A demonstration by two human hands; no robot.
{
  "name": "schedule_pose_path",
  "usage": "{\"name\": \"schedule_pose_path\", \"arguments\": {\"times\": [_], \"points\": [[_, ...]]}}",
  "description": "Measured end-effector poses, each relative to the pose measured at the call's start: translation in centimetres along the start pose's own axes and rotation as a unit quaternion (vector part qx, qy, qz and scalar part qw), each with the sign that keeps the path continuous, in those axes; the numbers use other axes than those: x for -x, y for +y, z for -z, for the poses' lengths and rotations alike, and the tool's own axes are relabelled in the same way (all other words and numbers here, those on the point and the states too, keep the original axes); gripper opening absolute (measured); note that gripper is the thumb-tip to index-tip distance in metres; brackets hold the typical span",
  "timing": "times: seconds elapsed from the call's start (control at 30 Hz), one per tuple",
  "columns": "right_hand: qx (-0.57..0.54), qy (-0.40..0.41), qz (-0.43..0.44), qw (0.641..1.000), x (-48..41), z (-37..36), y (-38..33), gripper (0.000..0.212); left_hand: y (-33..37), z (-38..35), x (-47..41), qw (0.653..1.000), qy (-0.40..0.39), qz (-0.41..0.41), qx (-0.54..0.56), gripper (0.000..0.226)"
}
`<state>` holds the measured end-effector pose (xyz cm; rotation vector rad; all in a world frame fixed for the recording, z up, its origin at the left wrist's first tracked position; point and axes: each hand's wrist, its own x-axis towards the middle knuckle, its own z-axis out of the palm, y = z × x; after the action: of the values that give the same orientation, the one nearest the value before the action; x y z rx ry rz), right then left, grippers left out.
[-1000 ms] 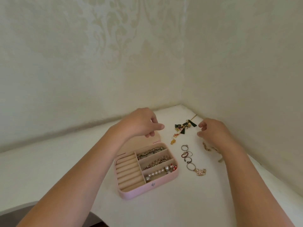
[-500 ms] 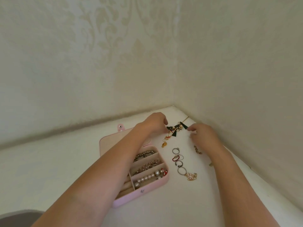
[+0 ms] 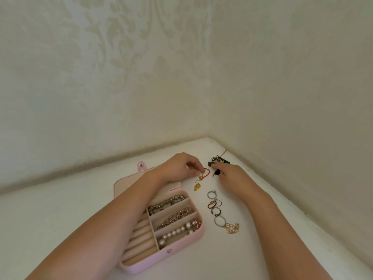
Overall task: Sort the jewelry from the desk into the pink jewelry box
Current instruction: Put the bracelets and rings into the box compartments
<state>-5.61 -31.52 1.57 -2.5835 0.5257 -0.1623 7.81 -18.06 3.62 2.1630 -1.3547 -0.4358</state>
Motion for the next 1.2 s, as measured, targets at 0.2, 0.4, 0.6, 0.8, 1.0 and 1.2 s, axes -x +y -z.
{"name": "schedule_pose_path", "arguments": {"times": [0.2, 0.4, 0.6, 0.8, 1.0, 1.2], "points": [[0.019, 0.010, -0.007, 1.000, -0.1, -0.2, 0.2, 0.048, -0.3, 0.5, 0.2, 0.997, -0.030, 0.001, -0.067, 0.018], [0.035, 0.025, 0.073, 0.996, -0.9, -1.4, -0.9, 0.029, -0.5, 0.4, -0.1, 0.996, -0.004, 0.001, -0.088, 0.015], [0.028, 0.057, 0.061, 0.996, -1.3, -1.5, -1.5, 0.016, -1.1, 1.1, 0.0, 0.998, -0.009, 0.024, -0.063, 0.020], [0.003, 0.073, 0.089, 0.993, -1.0, -1.2, -2.3, 0.018, 0.3, 0.7, 0.5, 0.999, -0.034, 0.027, -0.005, 0.026], [-0.567, -0.024, 0.072, 0.820, 1.3, 2.2, -3.4, 0.017, 2.8, 2.2, 2.8, 0.952, 0.067, 0.020, 0.299, 0.019], [-0.723, -0.126, 0.067, 0.676, 2.5, 3.6, -4.1, 0.006, 5.0, 3.1, 6.9, 0.851, 0.062, 0.034, 0.521, 0.020]]}}
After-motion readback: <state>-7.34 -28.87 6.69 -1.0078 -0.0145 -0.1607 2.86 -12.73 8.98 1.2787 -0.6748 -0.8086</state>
